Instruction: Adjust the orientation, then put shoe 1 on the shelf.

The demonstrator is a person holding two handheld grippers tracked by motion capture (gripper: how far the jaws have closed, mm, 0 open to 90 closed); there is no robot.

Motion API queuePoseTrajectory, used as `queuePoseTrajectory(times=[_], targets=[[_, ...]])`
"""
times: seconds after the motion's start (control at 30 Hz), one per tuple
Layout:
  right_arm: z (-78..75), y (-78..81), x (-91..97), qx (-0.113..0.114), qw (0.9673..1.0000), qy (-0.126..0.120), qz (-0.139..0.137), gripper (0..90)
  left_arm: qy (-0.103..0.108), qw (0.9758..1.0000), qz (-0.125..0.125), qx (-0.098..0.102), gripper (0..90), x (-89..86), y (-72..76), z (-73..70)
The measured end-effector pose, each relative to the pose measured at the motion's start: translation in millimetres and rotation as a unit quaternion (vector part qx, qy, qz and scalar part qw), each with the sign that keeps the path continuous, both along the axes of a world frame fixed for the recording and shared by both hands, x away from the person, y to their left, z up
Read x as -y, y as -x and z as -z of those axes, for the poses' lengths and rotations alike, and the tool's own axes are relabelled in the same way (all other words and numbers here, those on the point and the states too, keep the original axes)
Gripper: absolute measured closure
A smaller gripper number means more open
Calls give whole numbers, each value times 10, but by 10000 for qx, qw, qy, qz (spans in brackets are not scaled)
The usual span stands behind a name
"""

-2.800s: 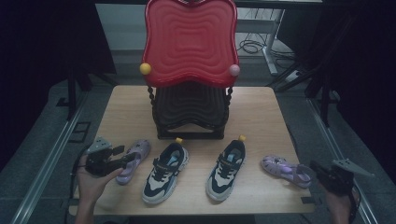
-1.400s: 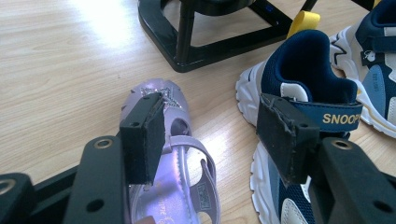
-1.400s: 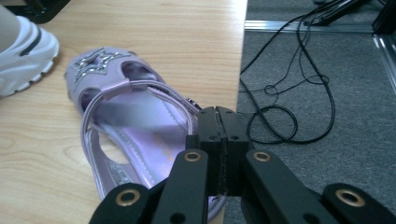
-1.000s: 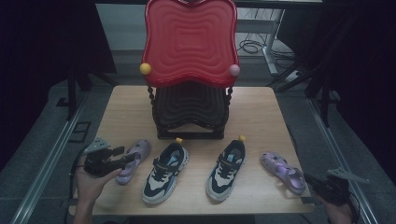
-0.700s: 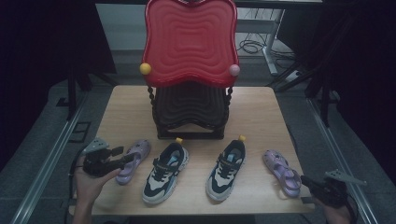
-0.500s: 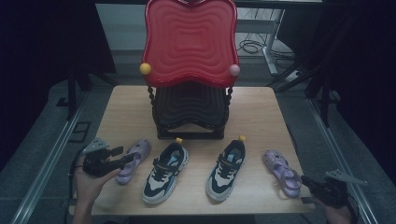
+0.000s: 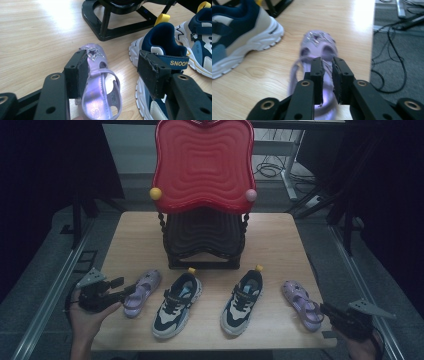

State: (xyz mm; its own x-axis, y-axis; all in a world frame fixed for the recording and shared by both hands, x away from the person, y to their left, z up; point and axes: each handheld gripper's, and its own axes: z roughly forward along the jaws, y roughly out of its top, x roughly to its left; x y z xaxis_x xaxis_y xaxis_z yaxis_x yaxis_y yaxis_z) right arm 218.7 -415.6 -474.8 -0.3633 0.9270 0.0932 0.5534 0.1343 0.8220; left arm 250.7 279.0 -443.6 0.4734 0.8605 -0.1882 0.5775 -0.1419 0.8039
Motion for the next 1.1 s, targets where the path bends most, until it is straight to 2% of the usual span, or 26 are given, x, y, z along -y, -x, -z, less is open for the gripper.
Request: queuePoseTrajectory(times=[0.07,0.23,0.33,0.43,0.63,0.7,0.8,0.97,1.1], targets=[[-34,-28,-84,40,9998,44,-185,704,1,10000,-42,49,419,-26,36,-4],[-60,-57,-183,80,9988,199,-429,642,-3,9999,-84,89,419,-41,59,-10],[-45,-68,-217,29,9984,230,-516,622,-94,9998,-161,114,419,-47,57,-6],[-16,-78,-223,-21,9985,206,-515,605,-192,9995,-227,133,419,-72,63,-12],[2,-80,-223,-55,9988,149,-463,577,-86,9990,-375,243,418,-226,135,-73],[3,-77,-233,-72,9987,139,-481,573,-109,9993,-299,174,417,-238,154,-77],[9,-81,-238,-90,9987,139,-484,571,-294,9995,-149,20,414,-176,155,-28],[34,-78,-259,-150,9983,104,-548,570,-321,9994,-23,-125,413,-71,169,75],[57,-92,-286,-174,9978,59,-632,570,-396,9987,217,-248,425,52,151,133]])
